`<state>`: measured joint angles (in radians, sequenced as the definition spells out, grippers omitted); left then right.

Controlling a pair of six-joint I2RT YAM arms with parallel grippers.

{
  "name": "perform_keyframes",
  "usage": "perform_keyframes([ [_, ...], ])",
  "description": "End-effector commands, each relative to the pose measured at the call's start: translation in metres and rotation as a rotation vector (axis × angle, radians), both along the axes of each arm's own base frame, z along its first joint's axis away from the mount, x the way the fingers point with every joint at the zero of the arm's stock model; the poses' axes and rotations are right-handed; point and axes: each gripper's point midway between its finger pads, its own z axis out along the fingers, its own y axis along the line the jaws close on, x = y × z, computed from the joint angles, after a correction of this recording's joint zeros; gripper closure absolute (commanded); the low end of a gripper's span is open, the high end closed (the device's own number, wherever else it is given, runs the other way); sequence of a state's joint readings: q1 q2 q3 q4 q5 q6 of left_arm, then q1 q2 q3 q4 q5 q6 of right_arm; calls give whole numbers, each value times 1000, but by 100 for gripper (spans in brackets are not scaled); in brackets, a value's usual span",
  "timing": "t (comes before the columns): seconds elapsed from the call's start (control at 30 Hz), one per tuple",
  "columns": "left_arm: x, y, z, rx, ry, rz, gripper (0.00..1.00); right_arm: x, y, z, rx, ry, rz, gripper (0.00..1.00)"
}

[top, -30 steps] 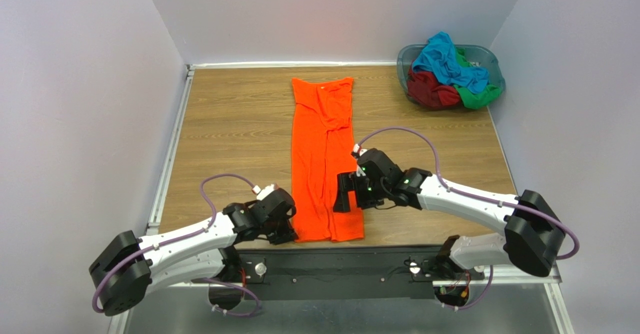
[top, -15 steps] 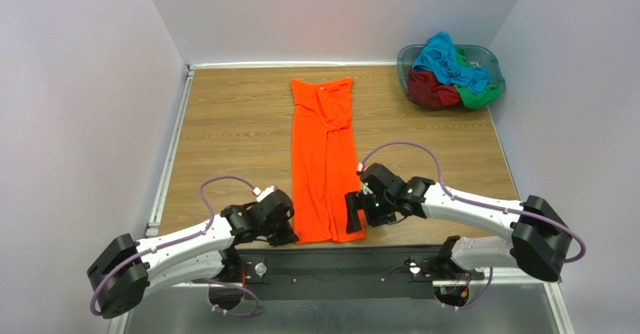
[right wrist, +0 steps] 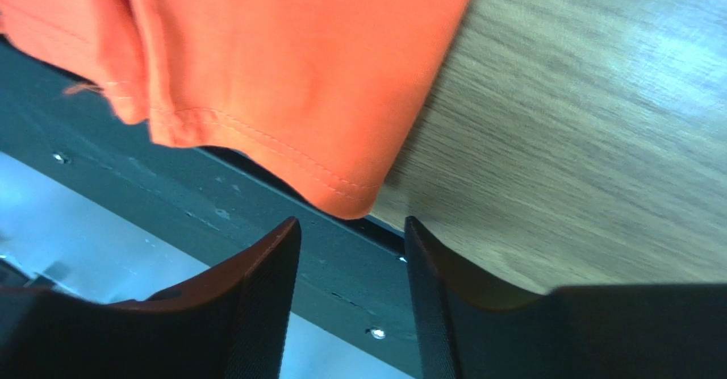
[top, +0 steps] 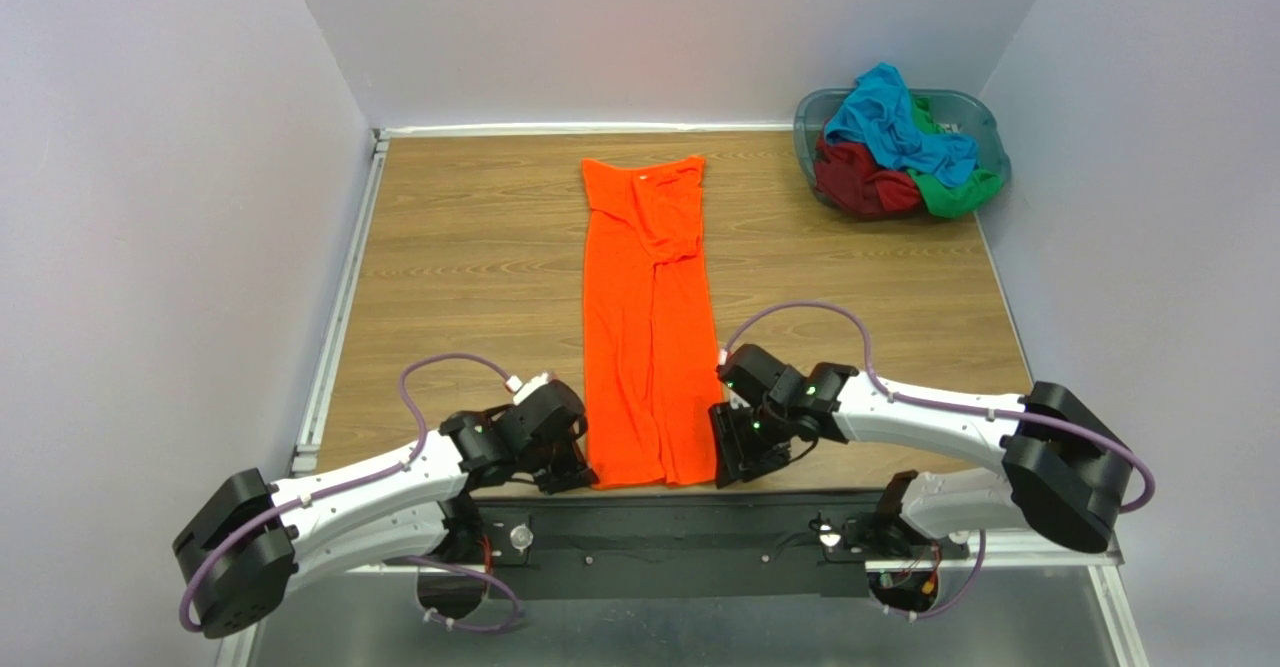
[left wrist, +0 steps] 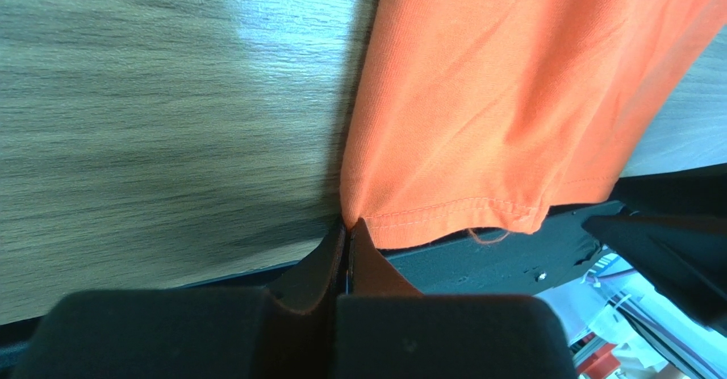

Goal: Fold and stack the t-shirts
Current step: Fold the tshirt

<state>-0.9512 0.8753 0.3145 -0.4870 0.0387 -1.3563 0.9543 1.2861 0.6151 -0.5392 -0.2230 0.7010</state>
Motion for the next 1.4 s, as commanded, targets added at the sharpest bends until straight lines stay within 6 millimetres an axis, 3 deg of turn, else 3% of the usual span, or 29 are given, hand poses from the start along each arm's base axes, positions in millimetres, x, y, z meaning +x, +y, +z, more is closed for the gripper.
perform_keyframes([
  [0.0, -6, -2, 0, -21, 20, -14, 100, -8, 2, -9, 6, 38, 1, 52],
  [0.2, -1, -11, 8, -66, -10, -20, 100, 3, 8, -15, 2, 4, -13, 76],
  [0.37, 0, -12, 10, -66, -13, -20, 100, 15, 13, -9, 9, -53, -18, 82],
  [0.47, 1, -11, 11, -68, -18, -14, 100, 17, 13, -8, 9, -62, -16, 92],
  [0.63, 8, -18, 25, -97, -56, -15, 100, 22, 21, 7, 57, -99, 3, 99],
  [0.9, 50, -35, 70, -156, -259, 16, 100, 56, 34, 35, 78, -247, -20, 99],
  [1.03, 74, -34, 76, -112, -313, 26, 100, 82, 39, 49, 50, -348, -50, 99],
  [1.2, 123, -30, 102, -111, -419, 65, 100, 110, 36, 51, -5, -408, -97, 99],
  [1.37, 157, -28, 116, -85, -496, 61, 100, 146, 31, 63, -38, -474, -179, 99],
])
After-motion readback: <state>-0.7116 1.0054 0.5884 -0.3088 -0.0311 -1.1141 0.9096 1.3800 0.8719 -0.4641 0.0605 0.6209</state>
